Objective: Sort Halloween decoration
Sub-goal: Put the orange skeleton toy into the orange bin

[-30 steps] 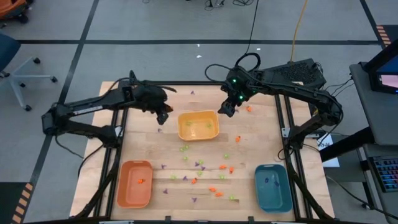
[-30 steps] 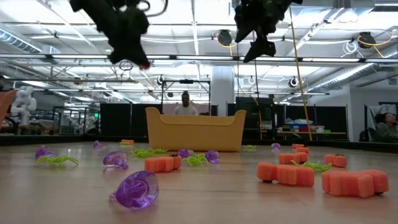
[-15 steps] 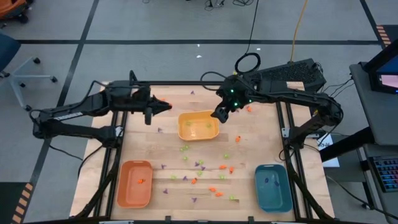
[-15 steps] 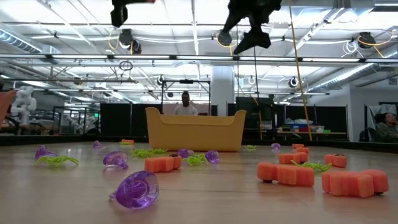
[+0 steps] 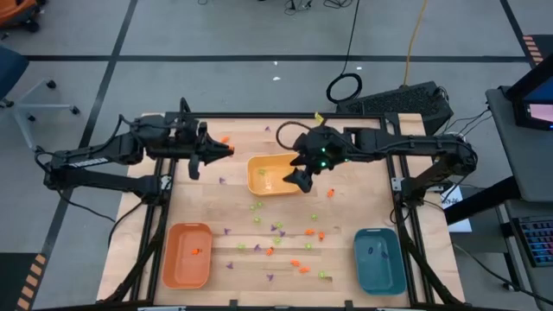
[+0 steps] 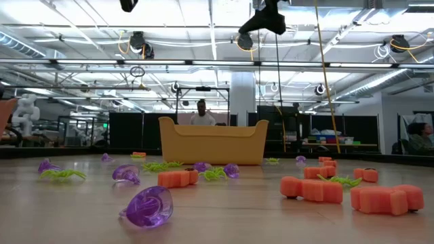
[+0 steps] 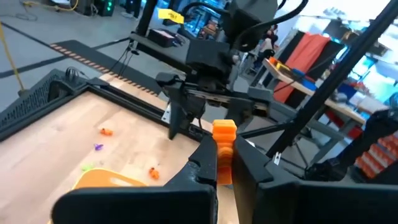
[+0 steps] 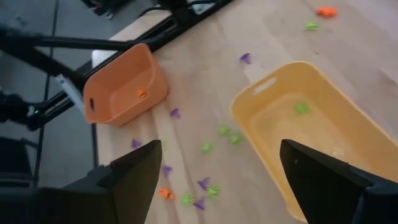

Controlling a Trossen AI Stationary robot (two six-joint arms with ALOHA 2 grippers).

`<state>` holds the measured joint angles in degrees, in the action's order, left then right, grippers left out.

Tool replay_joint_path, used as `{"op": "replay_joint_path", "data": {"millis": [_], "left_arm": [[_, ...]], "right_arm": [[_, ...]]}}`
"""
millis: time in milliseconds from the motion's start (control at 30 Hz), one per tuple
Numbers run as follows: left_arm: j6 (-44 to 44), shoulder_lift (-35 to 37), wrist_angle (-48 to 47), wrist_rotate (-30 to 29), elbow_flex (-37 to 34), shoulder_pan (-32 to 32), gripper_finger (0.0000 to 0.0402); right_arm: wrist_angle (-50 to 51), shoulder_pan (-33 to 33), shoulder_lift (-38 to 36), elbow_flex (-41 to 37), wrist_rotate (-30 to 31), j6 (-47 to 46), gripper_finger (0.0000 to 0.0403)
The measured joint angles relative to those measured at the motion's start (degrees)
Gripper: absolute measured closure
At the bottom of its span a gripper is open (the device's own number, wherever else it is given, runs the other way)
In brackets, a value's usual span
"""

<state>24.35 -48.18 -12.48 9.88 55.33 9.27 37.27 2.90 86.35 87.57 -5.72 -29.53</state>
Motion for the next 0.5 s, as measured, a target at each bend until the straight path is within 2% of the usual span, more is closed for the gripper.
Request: {"op": "replay_joint_path", "data": {"millis": [233, 500], "left_arm": [[-1.23, 0.0, -0.01, -1.12, -0.02, -0.34, 0.0386], [-3.97, 0.0, -0.05, -2.86, -0.02, -0.31, 0.0386]], "right_arm": [[-0.25, -2.41, 0.0, 0.0, -0.03, 4.26, 0.0104], [-0.25, -2.64, 0.0, 0.0, -0.2, 6.41, 0.0173]]}}
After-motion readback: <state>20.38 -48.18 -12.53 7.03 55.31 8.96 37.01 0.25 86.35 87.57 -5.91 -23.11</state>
